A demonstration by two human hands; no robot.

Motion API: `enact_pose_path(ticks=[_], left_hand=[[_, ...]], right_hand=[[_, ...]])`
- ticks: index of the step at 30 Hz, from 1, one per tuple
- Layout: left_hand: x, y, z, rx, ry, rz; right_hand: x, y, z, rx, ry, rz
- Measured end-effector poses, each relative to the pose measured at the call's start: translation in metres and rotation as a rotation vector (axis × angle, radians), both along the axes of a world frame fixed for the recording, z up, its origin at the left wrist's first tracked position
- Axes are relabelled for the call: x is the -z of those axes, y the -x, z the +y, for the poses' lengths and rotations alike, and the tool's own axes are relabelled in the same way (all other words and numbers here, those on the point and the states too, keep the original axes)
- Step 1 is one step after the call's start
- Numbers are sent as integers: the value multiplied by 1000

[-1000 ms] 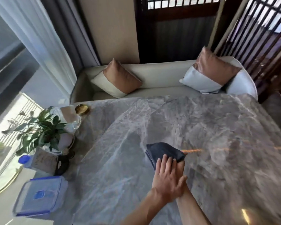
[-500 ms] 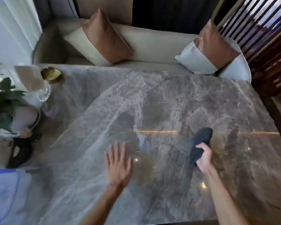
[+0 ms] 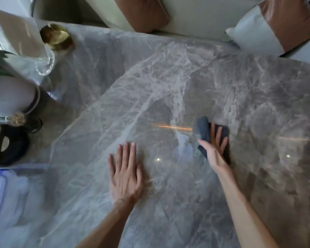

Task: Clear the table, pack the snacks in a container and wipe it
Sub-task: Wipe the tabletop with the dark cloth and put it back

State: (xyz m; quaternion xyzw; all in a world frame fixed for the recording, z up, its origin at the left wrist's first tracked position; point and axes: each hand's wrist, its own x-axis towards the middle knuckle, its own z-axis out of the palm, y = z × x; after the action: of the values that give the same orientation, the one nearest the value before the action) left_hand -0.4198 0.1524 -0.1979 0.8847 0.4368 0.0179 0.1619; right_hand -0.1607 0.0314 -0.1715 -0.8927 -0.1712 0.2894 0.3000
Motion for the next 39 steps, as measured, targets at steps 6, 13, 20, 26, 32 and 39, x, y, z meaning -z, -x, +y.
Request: enact_pose_path(ticks=[6, 13, 20, 26, 32, 39], left_hand=[[3, -1, 0, -5, -16, 26], [1, 0, 0, 9, -11, 45], [0, 1, 0, 16, -4, 52], [-1, 0, 0, 7, 23, 15], [-1, -1, 2, -3, 21, 8], [-1, -2, 1, -4, 21, 59]], right_hand=[[-7, 52, 32, -444, 115, -136], [0, 130, -18, -853, 221, -506], [2, 72, -62, -423, 396, -488], [7, 65, 49, -437, 414, -503], [9, 143, -48, -821, 292, -562], [10, 58, -2, -245, 438, -518]])
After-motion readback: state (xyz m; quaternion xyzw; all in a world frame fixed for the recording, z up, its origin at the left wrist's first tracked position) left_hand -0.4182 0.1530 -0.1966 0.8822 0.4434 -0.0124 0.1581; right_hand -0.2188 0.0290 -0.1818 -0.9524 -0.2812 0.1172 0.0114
